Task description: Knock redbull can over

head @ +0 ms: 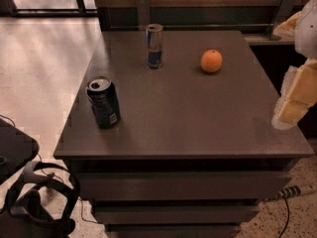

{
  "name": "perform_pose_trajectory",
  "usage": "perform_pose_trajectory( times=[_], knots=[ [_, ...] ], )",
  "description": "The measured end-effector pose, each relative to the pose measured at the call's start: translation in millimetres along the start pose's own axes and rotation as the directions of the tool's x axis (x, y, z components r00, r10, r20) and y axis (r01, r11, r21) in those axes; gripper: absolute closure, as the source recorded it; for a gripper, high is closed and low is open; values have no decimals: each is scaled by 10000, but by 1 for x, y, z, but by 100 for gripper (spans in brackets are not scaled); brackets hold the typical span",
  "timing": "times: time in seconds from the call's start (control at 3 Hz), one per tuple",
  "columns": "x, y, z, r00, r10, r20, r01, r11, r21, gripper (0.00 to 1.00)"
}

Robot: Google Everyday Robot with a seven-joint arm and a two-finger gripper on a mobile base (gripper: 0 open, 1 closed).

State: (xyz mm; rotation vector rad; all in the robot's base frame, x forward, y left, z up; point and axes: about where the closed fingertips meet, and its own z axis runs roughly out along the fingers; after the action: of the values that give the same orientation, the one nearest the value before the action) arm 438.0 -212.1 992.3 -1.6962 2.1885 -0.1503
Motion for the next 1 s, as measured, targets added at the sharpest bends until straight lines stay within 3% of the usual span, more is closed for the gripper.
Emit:
perform_pose_trajectory(
  times=[0.33, 0.67, 1.0],
  knots=[
    [0, 0, 0, 10000, 0, 0, 0, 10000, 0, 0],
    [-4, -22, 9, 9970, 501, 595, -522, 9981, 340, 0],
    [-5, -40, 22, 9741, 1375, 1796, -1522, 9858, 708, 0]
  ],
)
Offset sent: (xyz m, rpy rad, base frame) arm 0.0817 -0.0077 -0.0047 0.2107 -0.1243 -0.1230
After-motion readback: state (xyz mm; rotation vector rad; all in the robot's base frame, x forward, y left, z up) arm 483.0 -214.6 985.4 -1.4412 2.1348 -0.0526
